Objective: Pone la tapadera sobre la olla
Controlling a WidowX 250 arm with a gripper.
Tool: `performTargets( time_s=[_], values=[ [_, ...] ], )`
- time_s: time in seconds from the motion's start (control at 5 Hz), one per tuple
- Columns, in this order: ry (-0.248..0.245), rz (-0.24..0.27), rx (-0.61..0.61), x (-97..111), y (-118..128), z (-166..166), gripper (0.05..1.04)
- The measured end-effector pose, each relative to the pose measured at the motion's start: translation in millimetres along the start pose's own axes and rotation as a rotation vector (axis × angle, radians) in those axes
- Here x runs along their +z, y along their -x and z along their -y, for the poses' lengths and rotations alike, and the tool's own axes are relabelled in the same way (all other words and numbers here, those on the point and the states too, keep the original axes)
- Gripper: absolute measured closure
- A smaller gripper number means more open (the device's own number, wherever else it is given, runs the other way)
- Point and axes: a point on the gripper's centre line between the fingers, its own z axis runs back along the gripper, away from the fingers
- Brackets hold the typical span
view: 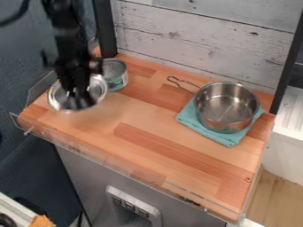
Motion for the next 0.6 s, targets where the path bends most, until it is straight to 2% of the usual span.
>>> performTargets(
  time_s=[0.2,0.4,0.6],
  values=[
    [0.032,-0.025,-0.027,14.2,0.8,49.9,0.806],
    [0.078,0.024,-0.094,33.6,-18.1,101.7,0.806],
    [0.099,-0.001,-0.166,26.2,-32.1,153.7,0.806]
  ],
)
